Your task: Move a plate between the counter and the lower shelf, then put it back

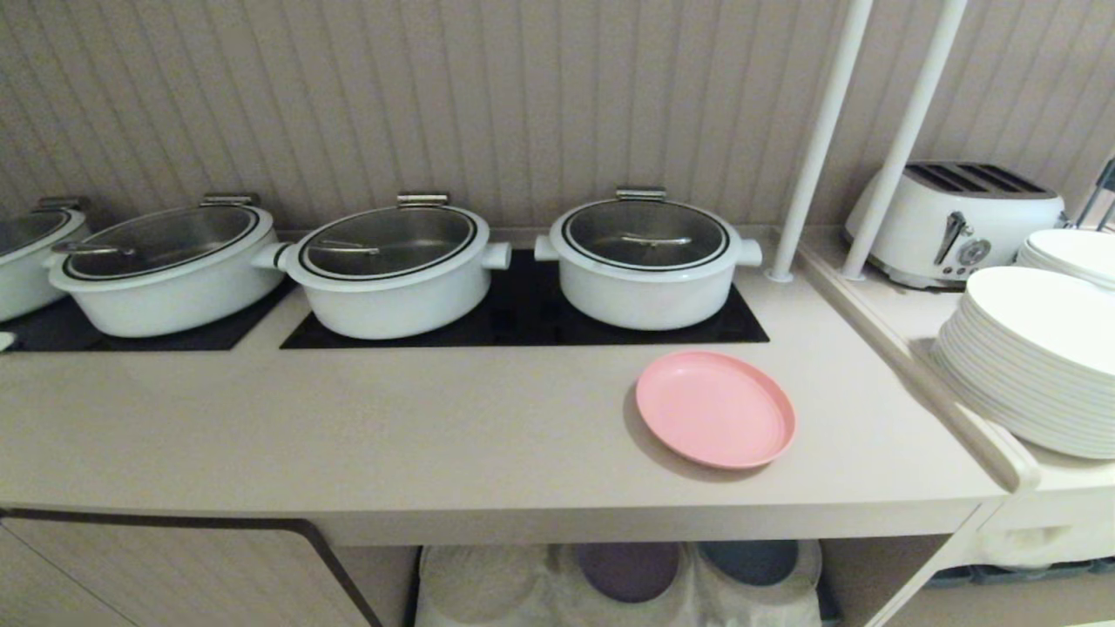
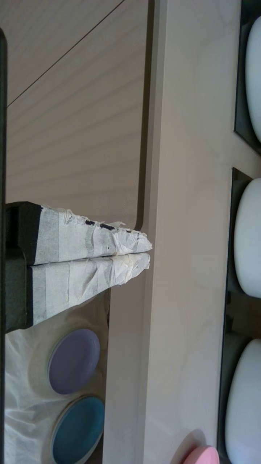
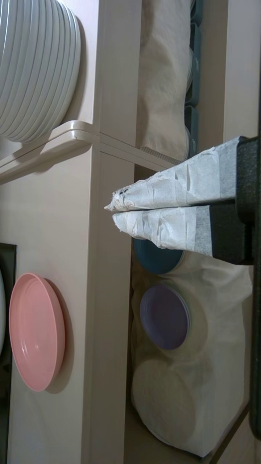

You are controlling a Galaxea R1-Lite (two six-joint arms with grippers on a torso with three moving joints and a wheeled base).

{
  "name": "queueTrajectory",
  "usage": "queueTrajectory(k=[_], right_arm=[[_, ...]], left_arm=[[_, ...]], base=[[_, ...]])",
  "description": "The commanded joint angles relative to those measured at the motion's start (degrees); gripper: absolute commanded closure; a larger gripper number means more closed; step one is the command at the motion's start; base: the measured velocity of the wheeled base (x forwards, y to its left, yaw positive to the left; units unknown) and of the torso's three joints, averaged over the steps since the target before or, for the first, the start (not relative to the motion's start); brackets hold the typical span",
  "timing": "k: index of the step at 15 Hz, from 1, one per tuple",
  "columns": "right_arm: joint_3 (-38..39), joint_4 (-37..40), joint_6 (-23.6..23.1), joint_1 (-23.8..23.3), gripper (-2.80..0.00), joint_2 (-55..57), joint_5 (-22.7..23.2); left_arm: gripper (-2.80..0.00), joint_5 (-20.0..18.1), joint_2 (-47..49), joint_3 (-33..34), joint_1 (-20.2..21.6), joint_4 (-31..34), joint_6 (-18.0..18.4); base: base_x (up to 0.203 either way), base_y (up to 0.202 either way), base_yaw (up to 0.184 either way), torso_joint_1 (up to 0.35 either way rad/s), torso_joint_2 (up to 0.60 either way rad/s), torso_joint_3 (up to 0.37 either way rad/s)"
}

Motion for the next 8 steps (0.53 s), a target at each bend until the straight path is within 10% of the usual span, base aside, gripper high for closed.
queueTrajectory(k=[1,8], right_arm=[[-0.01,0.04,0.07,0.02,0.00,0.10,-0.06],[0.17,-0.58,0.39,0.04,0.00,0.10,0.05]], left_arm=[[0.00,0.01,0.06,0.01,0.02,-0.02,-0.03],[0.00,0.01,0.06,0.01,0.02,-0.02,-0.03]], base=[[0.000,0.000,0.000,0.000,0.00,0.000],[0.000,0.000,0.000,0.000,0.00,0.000]])
